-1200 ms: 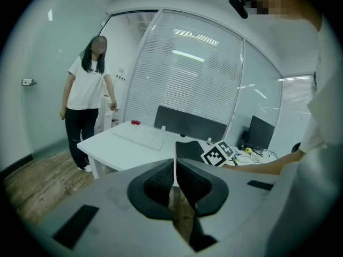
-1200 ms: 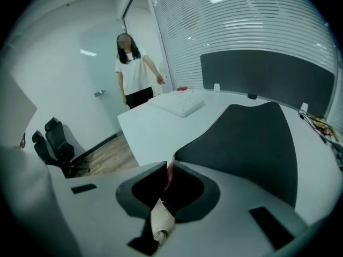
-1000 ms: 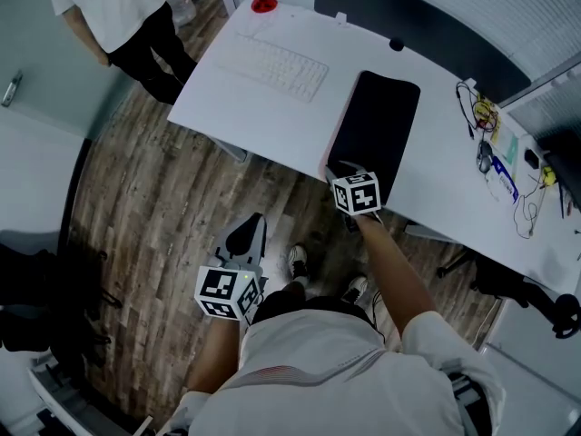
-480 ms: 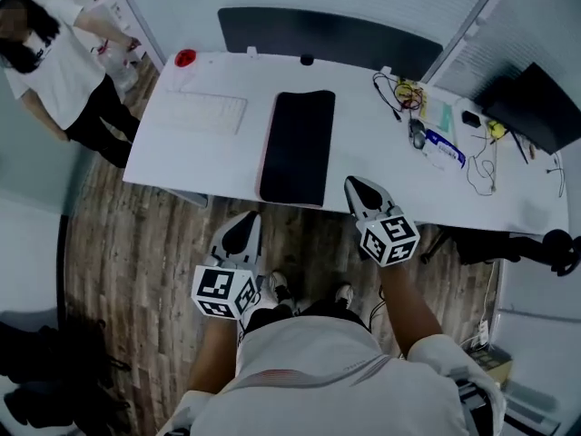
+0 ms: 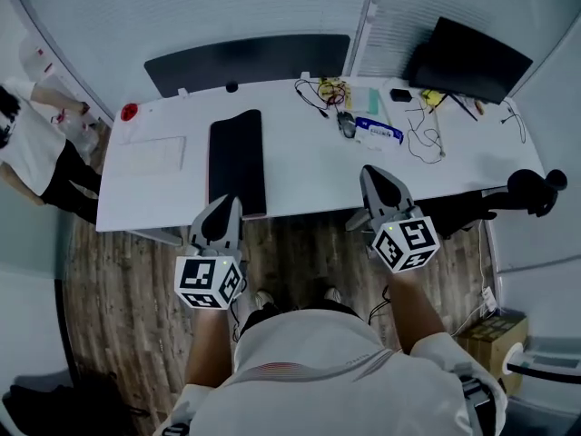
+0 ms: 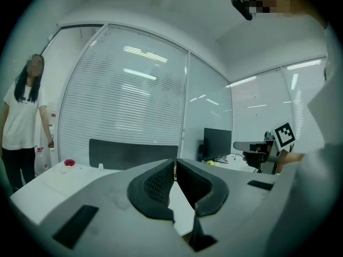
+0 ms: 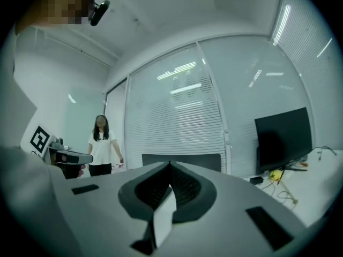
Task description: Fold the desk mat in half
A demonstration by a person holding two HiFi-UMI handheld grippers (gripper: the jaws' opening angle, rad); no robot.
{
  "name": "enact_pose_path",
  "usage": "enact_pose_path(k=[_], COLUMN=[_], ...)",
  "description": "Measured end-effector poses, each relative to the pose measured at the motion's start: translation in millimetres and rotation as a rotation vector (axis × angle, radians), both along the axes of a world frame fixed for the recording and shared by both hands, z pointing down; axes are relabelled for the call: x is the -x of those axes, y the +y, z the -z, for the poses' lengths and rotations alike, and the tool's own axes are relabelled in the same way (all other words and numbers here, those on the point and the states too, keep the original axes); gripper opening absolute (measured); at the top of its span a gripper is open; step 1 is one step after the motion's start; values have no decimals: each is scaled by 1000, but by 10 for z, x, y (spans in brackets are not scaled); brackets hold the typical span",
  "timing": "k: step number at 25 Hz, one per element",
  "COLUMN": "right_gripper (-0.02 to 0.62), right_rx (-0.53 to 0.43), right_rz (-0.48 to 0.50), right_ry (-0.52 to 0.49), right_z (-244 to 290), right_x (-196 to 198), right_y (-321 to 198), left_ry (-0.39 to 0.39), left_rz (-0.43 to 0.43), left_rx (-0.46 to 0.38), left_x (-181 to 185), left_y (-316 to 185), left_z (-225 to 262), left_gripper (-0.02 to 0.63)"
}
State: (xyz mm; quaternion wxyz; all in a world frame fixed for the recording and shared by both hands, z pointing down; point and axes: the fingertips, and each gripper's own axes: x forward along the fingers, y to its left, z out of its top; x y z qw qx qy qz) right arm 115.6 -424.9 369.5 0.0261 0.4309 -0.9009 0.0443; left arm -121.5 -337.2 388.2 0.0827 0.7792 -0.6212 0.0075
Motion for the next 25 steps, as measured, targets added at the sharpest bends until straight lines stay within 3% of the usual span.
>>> enact_pose_path(k=[7, 25], right_gripper=[51, 51], right_rx=[-27, -41], right_rz=[-46, -12], right_ry=[2, 1], right_z=[120, 173], right_x=[-378, -271], right_y=[81, 283], left_ry=[-17, -19], left_rz=[-17, -18], left_rx=[-18, -15], left_x=[-312, -361], left_y=[-6, 169], left_z=[104, 120], left_gripper=[25, 26])
